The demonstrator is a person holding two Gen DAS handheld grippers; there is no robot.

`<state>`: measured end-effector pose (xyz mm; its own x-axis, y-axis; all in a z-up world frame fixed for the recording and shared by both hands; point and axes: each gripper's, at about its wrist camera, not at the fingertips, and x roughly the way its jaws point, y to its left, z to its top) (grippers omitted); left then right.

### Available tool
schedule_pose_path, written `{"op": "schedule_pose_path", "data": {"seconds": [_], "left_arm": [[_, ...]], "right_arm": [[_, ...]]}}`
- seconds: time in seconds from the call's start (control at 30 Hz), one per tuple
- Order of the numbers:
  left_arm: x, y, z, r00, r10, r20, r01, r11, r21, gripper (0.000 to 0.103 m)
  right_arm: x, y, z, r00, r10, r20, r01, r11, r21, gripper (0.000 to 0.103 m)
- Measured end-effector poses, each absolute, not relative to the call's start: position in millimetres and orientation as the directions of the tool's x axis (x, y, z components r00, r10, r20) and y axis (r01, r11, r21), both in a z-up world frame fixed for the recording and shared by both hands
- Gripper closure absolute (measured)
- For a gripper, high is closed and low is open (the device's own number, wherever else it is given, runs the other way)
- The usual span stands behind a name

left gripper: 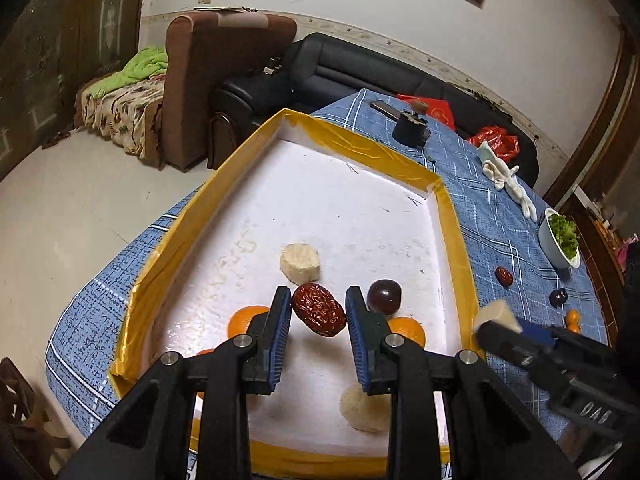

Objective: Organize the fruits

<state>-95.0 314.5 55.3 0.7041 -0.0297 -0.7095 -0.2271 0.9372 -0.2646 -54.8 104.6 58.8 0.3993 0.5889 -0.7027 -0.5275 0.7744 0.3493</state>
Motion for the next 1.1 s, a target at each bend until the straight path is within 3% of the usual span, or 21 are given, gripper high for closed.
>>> {"op": "schedule_pose_path", "data": {"seconds": [0.17,0.2,0.23,0.3,0.47,0.67,0.93,1.1], "left_arm": [[-98.4,323.3,56.7,0.709,-0.058,-0.703,-0.229,0.924,-0.307,0.075],[-99.2,324.6,57.4,0.710,-0.065,-0.702,-0.230,0.920,-0.317,0.072],[-99.8,325.5,57.9,0.710,-0.069,-0.701,-0.230,0.918,-0.324,0.057],[-101.7,327.1,59.9,0.716,-0.075,-0.694,-0.233,0.911,-0.339,0.044],[-105.8,328.4,68.2,0.734,-0.104,-0.671,-0.221,0.898,-0.381,0.037],[-110.4,323.7,78.1,0.748,-0.121,-0.653,-0.203,0.895,-0.397,0.035],[-115.0,314.7,84.3,0.750,-0.143,-0.646,-0.177,0.898,-0.404,0.033],[-115.1,311.3,82.4,0.747,-0.158,-0.645,-0.170,0.894,-0.415,0.031]], "right_arm": [[-58.2,129.8,51.3,0.387,0.568,-0.726,-0.560,0.770,0.304,0.061],[-58.8,133.3,49.2,0.385,0.564,-0.730,-0.564,0.770,0.298,0.061],[-58.2,135.1,47.7,0.383,0.561,-0.733,-0.566,0.770,0.294,0.061],[-58.3,137.9,43.5,0.380,0.555,-0.740,-0.568,0.772,0.287,0.061],[-60.4,140.0,37.8,0.376,0.552,-0.744,-0.564,0.773,0.289,0.061],[-63.0,135.4,42.7,0.370,0.574,-0.731,-0.559,0.766,0.318,0.045],[-62.1,91.3,66.5,0.455,0.572,-0.682,-0.508,0.796,0.329,0.044],[-46.2,30.7,66.8,0.538,0.492,-0.684,-0.372,0.867,0.331,0.043]]}}
